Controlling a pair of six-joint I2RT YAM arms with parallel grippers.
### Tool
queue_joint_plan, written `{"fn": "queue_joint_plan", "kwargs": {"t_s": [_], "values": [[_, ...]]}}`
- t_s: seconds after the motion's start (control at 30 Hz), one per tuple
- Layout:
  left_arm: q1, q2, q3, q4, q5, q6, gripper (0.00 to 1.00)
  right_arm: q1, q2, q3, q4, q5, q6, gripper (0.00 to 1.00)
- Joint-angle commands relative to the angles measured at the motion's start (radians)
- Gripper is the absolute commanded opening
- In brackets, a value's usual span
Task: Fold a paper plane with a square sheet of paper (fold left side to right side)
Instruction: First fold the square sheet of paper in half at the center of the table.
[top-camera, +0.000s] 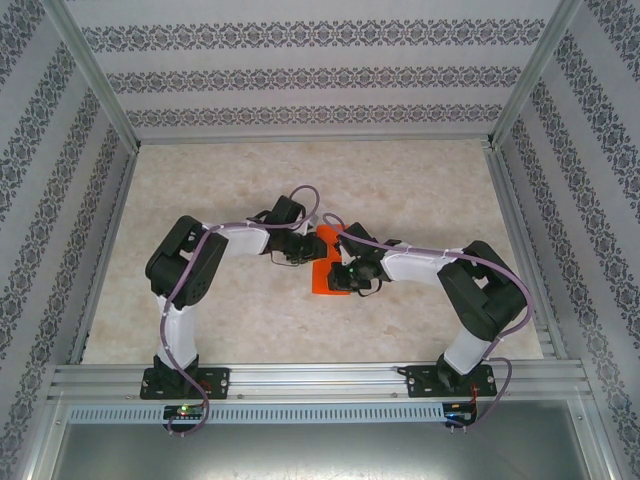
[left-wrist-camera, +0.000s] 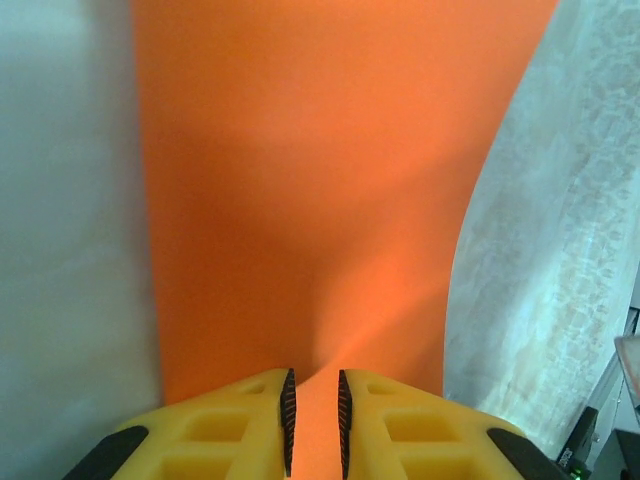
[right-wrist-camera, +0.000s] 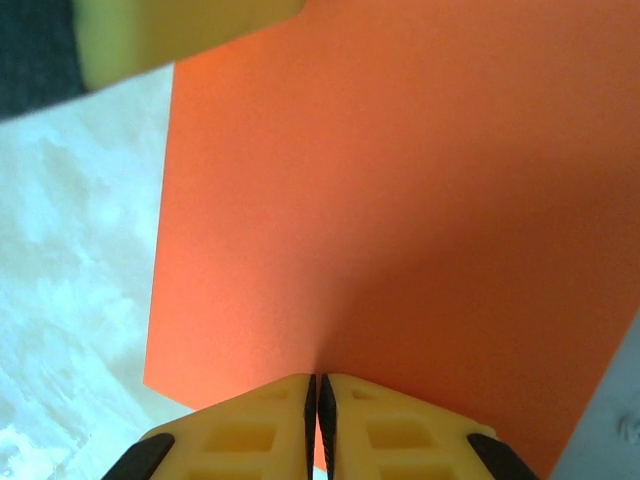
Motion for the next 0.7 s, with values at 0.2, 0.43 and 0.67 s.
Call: {"fn": "queue_joint_plan", "kwargs": {"t_s": [0.2, 0.43, 0.67], "values": [[0.094, 0.108, 0.132, 0.046, -0.192, 0.026, 0.24, 0.008, 0.041, -0.060, -0.109, 0.033, -0.018, 0.13], [0.103, 0.162, 0.221, 0.043, -0.182, 0.014, 0.24, 0.006, 0.043, -0.065, -0.112, 0.031, -0.023, 0.13], [0.108, 0.223, 0.297, 0.035, -0.177, 0.003, 0.24, 0.005, 0.038, -0.063, -0.128, 0.030, -0.031, 0.13]]}}
